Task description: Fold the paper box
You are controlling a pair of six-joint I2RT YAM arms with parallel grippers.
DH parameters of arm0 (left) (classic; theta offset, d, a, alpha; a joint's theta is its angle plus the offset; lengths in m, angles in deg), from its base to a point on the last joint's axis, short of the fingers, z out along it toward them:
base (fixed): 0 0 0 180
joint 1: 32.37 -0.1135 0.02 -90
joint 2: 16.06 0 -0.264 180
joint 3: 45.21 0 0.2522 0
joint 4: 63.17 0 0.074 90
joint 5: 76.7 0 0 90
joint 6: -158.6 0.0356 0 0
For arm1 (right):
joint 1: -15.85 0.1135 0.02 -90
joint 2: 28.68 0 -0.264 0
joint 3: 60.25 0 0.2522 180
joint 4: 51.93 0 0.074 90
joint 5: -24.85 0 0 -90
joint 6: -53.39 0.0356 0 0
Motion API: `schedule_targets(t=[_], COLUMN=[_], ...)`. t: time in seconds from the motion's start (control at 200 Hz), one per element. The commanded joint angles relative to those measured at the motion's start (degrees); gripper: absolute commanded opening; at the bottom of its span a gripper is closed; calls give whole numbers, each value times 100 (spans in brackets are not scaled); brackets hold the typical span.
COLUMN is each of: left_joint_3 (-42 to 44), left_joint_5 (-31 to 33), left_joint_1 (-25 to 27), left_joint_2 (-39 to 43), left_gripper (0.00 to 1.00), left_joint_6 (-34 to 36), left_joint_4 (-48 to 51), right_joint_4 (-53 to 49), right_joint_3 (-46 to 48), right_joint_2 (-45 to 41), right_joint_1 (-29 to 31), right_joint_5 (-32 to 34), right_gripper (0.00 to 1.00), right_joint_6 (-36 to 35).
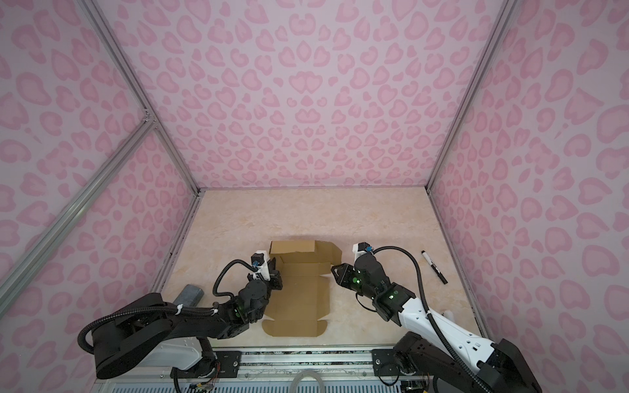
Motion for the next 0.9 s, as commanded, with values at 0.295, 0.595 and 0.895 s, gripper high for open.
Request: schedule_targets(t=[0.295, 0.595, 0.895], left_joint_3=[68, 25, -85], left_joint_5=[-190, -138, -15], left_joint_1=[77, 219, 226], left_joint_2=[146, 21, 13], left_gripper=[3, 4, 4], left_joint_6=[-272, -233, -30], left_joint_4=[-131, -90, 40], right_joint_4=[923, 1251, 814], right_joint_3=[46, 107, 129], right_joint_2=[1428, 1647, 1339], right_joint_1=[210, 306, 322], right_joint_5=[-307, 291, 875], right_gripper=[37, 43, 43], right_joint_6=[-400, -696, -1064])
